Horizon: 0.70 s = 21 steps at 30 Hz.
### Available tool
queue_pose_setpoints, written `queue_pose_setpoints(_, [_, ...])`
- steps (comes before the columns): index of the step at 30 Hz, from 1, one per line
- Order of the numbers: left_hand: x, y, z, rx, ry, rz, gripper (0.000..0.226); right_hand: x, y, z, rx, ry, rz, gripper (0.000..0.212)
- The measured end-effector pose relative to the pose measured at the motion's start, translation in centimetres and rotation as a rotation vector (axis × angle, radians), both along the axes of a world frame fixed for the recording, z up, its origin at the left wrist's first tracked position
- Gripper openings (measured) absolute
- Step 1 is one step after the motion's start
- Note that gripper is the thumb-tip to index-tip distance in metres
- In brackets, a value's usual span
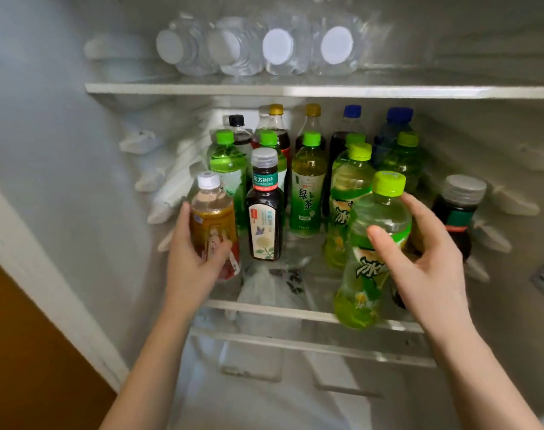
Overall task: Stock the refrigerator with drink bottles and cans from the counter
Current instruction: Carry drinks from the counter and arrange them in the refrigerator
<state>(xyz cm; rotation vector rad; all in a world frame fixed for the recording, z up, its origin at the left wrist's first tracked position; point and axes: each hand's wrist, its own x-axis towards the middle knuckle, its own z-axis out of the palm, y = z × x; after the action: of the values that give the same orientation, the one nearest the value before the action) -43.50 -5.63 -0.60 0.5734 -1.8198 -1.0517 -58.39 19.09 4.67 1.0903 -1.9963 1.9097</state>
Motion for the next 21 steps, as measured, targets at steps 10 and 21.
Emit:
queue_pose_setpoints(10, [-1.9,0.0,-1.5,-0.058,-0.074,0.208,0.077,-0.5,-3.0,0.0,0.044,0.042,0.032,0.065])
queue_pose_setpoints(21, [-2.4,-1.0,-2.3,-0.038,-0.171,0.223,0.08,-0.9,-2.0,-0.4,0.054,-0.003,0.054,0.055])
